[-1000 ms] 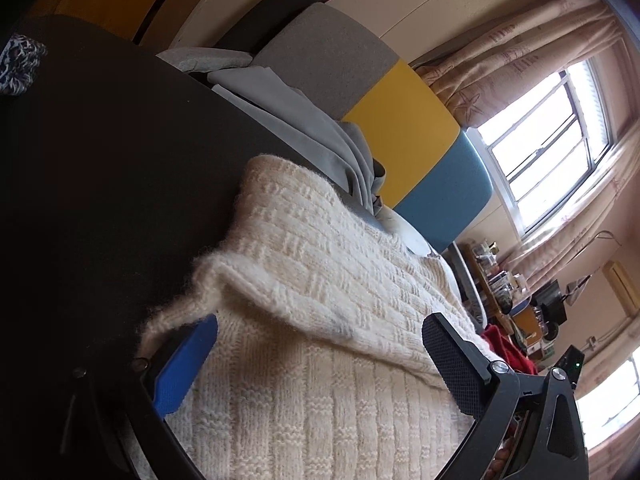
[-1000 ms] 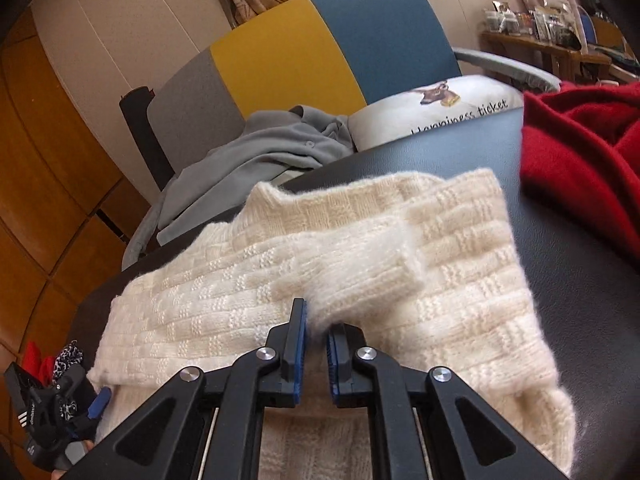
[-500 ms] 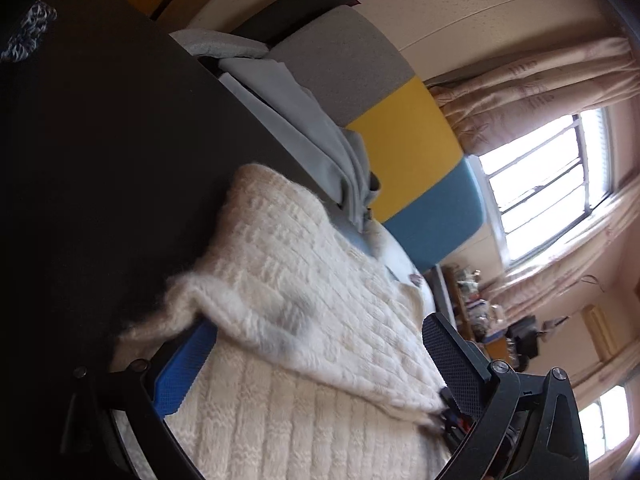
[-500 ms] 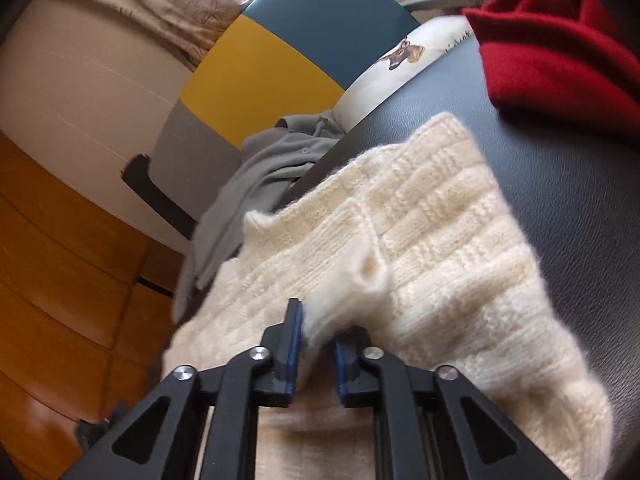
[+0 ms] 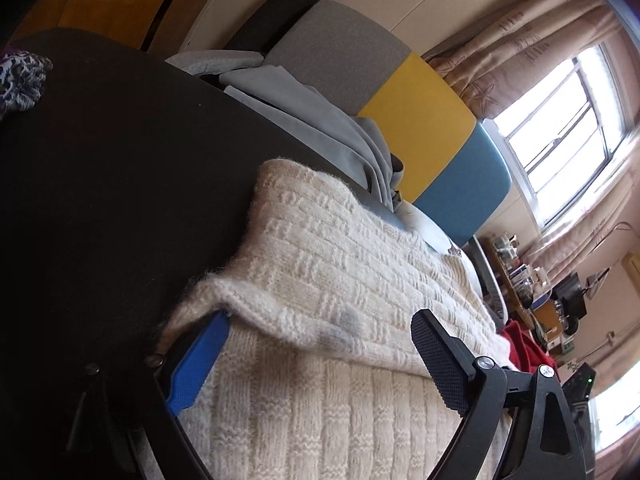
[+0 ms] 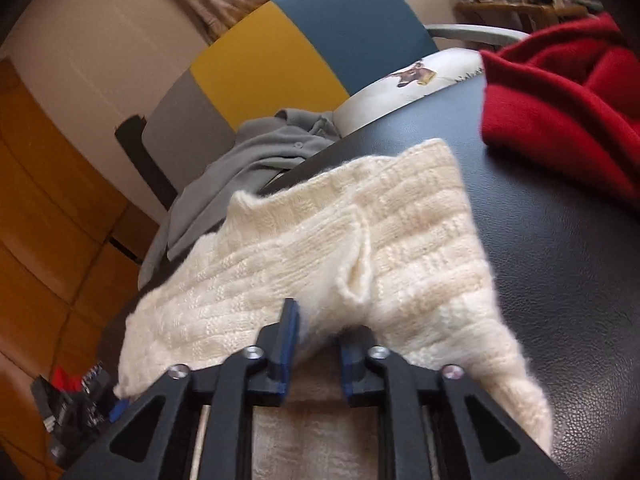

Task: Fold clothes

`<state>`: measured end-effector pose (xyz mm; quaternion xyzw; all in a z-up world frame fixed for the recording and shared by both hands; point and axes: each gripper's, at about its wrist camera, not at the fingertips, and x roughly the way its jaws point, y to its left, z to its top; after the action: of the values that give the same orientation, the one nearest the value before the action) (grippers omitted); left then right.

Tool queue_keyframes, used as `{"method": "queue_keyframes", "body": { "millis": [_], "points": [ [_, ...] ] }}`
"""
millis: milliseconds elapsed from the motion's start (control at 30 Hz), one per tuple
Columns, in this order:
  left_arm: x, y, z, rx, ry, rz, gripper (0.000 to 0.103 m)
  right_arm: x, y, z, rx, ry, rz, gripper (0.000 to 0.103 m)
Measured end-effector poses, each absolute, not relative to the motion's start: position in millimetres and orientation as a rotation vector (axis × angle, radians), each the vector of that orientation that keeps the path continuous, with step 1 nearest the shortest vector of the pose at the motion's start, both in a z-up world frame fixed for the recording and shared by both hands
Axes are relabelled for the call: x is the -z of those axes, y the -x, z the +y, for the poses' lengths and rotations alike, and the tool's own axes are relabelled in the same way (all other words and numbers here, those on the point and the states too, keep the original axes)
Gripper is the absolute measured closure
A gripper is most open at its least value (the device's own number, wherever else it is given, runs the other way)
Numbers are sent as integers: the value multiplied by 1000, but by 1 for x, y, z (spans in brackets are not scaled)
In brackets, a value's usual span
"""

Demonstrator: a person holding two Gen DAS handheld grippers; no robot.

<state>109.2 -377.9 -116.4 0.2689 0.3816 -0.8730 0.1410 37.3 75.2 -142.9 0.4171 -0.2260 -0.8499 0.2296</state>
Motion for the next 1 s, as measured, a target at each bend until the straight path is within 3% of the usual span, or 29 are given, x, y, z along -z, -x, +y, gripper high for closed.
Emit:
{"method": "queue_keyframes", "body": {
  "millis": [167, 367, 567, 700, 833, 1000],
  "points": [
    [101, -131, -365, 2536, -788, 1010, 10, 128, -47, 93, 2444, -1110, -618, 78],
    [58, -134, -354, 2645, -664, 934, 6, 89, -59, 63, 2514, -944, -280, 77],
    [56, -67, -354, 2689, -759, 823, 5, 120, -42, 9, 2440, -1078, 19, 77],
    [95, -50, -351, 2619, -945, 726, 5, 129, -43, 14, 2451, -1096, 11, 77],
    [107, -73, -362, 2606, -907, 850, 6, 136, -49, 32, 2406, -1104, -69, 77],
    [103, -79, -365, 2598, -917, 877, 6, 138, -46, 29, 2397, -1108, -64, 76]
  ]
}}
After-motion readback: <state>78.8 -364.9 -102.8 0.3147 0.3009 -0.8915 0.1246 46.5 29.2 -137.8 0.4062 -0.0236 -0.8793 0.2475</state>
